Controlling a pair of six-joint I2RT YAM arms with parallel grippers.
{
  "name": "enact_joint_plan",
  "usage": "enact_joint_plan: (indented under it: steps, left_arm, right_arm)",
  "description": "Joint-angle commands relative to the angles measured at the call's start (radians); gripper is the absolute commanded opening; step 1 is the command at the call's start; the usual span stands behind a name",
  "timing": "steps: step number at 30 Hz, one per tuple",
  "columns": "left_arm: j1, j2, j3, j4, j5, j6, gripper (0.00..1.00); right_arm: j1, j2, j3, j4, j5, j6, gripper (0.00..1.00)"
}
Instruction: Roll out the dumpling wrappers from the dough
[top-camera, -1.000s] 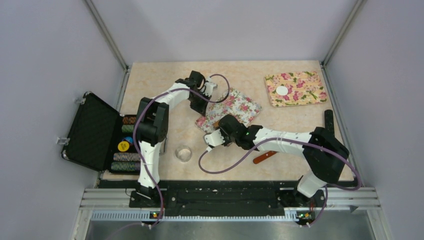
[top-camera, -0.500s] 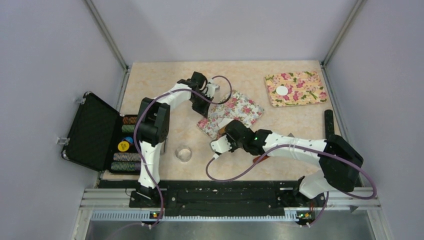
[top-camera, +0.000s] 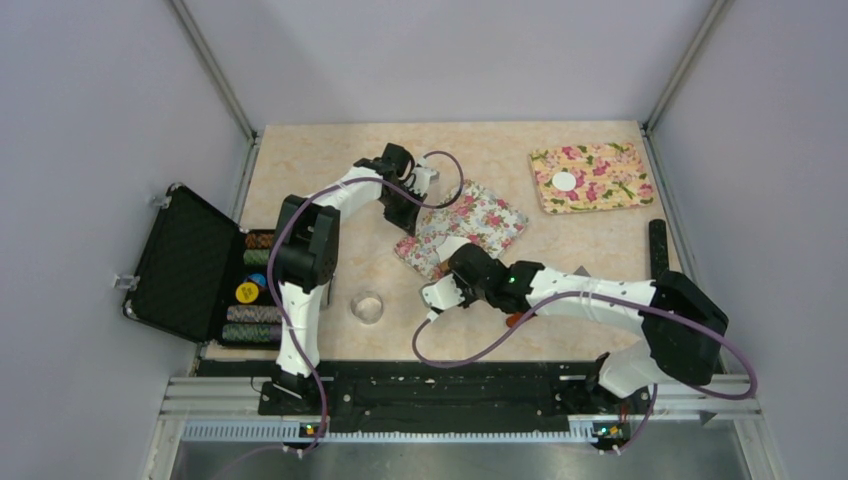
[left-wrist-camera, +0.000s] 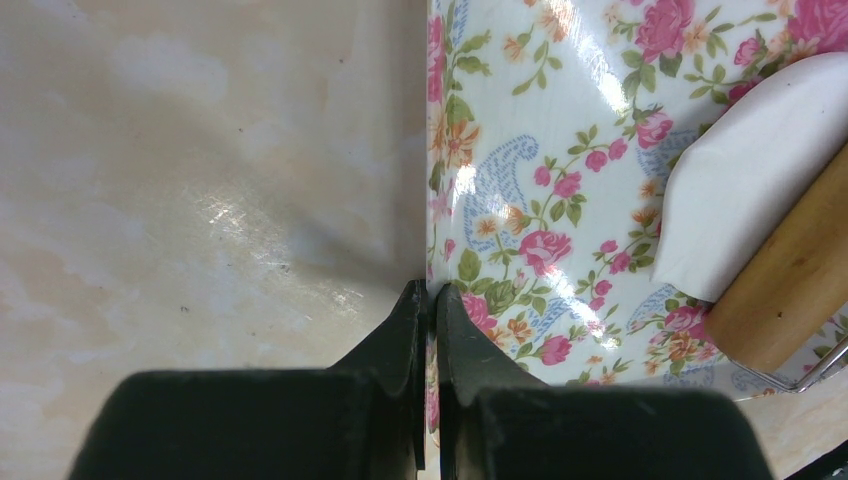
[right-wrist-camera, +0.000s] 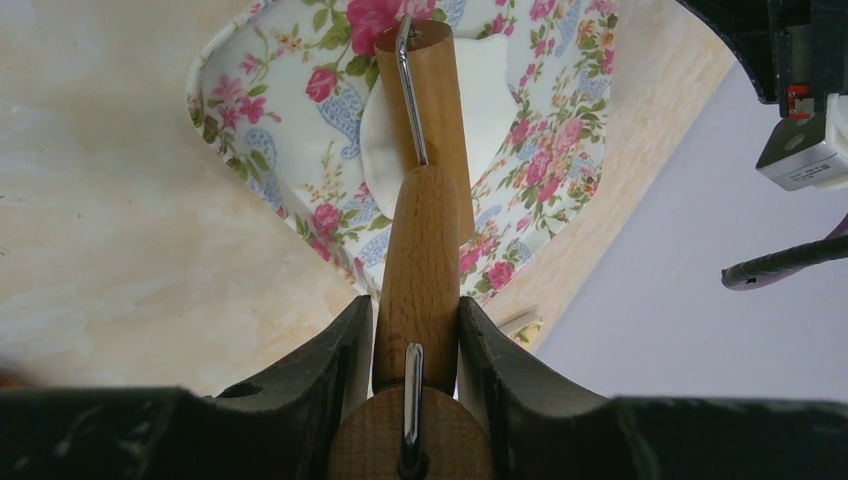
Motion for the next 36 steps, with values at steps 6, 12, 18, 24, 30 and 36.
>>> enact_joint_plan:
  steps: [6,12,18,24,30,36]
  left_arm:
    - [-0.002,0.025,-0.005,-0.001,-0.04,0.023,0.0]
    - [-0.001,0.025,-0.005,0.0,-0.039,0.023,0.0]
    - [0.0,0.025,-0.005,0.0,-0.04,0.023,0.0]
    - [0.0,0.026,-0.004,-0.002,-0.041,0.023,0.0]
    - [0.001,0.025,-0.006,0.002,-0.04,0.021,0.0]
    - [-0.001,0.027,-0.005,0.0,-0.04,0.022,0.0]
  right_arm:
    - [-0.02,0.166,-0.022,-0.132,-0.074,0.039,0.0]
    - [-0.025,0.201,-0.005,-0.107,-0.08,0.034,0.0]
    - [-0.031,0.208,-0.011,-0.104,-0.079,0.036,0.0]
    - [-0.044,0.234,-0.02,-0.031,-0.058,0.035,0.0]
    - [-0.044,0.255,-0.018,-0.028,-0.047,0.039,0.0]
    - [-0.031,0.172,-0.036,-0.137,-0.098,0.05,0.0]
